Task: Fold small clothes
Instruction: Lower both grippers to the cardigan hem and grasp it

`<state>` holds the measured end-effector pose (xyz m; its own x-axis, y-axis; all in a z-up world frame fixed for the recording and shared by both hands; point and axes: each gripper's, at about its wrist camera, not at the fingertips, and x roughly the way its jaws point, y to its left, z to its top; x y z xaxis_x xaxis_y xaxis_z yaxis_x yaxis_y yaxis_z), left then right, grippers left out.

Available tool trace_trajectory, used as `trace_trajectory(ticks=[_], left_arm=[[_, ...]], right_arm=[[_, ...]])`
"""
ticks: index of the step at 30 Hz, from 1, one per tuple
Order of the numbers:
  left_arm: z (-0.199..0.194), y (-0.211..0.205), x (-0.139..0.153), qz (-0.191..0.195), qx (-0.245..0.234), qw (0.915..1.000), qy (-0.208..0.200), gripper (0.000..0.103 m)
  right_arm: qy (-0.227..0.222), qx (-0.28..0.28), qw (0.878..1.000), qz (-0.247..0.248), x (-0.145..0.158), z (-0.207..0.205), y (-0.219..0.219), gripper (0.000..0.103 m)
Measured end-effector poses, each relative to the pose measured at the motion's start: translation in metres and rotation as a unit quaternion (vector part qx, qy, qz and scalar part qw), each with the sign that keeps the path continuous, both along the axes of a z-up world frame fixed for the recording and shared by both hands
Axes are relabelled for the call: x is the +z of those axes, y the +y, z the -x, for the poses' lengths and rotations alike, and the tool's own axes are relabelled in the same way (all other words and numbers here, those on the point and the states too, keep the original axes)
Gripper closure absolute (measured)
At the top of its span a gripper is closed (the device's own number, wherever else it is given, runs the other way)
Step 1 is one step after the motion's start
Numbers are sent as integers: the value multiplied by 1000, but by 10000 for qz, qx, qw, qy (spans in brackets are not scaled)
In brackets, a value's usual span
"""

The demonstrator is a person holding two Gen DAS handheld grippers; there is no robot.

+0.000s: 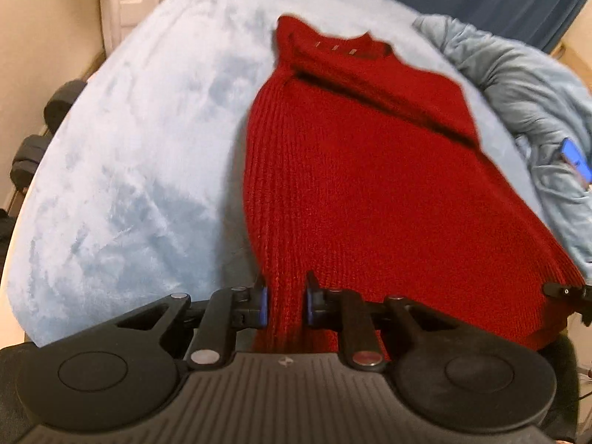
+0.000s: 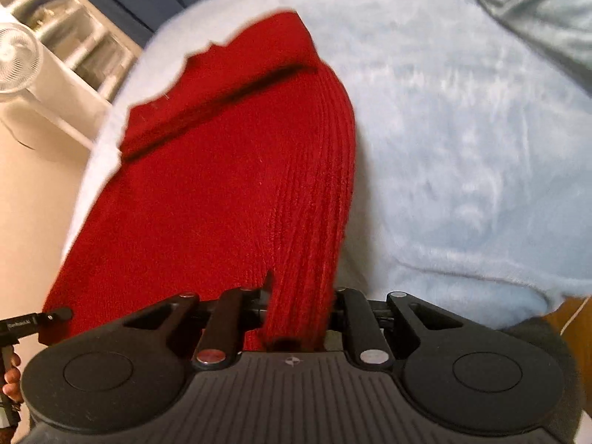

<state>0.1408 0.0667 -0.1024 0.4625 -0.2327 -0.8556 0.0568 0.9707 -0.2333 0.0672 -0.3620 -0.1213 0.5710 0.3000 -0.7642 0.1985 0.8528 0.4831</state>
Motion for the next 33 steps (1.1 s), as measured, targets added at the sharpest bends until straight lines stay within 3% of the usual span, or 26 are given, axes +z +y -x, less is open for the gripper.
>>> trace_trajectory(ticks=[8,17,27,33], left_arm=[[58,14,33,262,-96,9995,-168,84],[139,29,32,383,-84,9992,89,84],[131,31,20,376,-68,9987,332,84],[102,40,25,674,108,9957,622,84]], right_arm=[[-245,-30,9995,-195,35,55,-7,88],[0,-129,9990,-427,33,131,1,88],[240,-100,9986,-470,27,124,-3,88],[417,-176,9969,-643,38,94,-10,88]])
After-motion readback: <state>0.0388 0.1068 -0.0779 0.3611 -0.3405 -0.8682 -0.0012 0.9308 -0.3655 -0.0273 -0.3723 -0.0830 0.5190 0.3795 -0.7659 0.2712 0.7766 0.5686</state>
